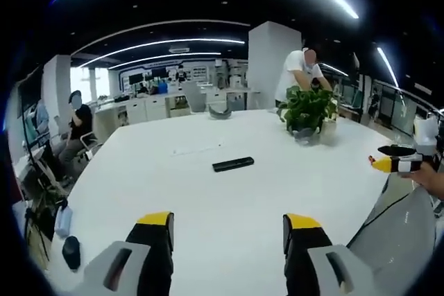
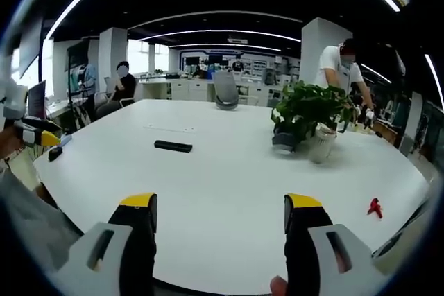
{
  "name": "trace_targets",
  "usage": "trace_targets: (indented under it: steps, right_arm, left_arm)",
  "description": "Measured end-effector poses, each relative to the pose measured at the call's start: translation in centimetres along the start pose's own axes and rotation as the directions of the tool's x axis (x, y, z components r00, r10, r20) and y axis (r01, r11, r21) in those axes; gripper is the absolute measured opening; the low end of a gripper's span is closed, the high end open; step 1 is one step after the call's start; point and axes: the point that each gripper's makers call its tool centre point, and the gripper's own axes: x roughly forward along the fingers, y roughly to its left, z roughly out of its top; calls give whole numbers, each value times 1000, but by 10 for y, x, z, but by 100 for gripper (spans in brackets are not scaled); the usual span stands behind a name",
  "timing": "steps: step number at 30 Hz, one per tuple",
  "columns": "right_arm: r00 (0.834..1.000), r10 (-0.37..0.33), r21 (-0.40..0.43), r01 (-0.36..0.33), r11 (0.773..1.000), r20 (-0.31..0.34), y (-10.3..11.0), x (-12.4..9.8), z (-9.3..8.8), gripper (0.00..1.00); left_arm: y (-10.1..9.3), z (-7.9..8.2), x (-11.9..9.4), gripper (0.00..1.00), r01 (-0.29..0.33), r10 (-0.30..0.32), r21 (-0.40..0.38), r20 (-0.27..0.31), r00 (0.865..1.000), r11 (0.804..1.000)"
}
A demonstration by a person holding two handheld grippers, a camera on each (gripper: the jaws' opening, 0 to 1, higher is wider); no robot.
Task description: Press the specified remote control buttons in sequence, fully releasing each button before pressing the next.
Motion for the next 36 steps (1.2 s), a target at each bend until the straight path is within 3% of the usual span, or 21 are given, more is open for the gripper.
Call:
trace_targets:
  steps: [7,12,16,22,33,36]
  right_arm:
    - [1000,1,14,-1,1000,-4,-1,0,-1,73]
    - [1000,-8,13,9,1000,-19,-5,2,-5,73]
    - [999,-11,14,12,1000,-38,-6,3,-9,74]
    - [998,-32,13,33,999,-53,-11,4,-12,73]
    - [995,-56,10,57,998,-83,-17,6,-18,73]
    - [994,-65,16,66,998,-86,-19,6,-19,72]
  left_arm:
    - [7,28,20,57,59,-56,83,-40,998,995]
    - [10,43,47,56,110,-93,184,-101,991,977]
    - [5,54,70,55,180,-142,276,-153,978,944]
    - [-2,65,102,54,233,-178,334,-187,966,913]
    - [1,76,145,52,303,-214,407,-250,944,862]
    - [2,74,156,52,333,-231,413,-278,932,848]
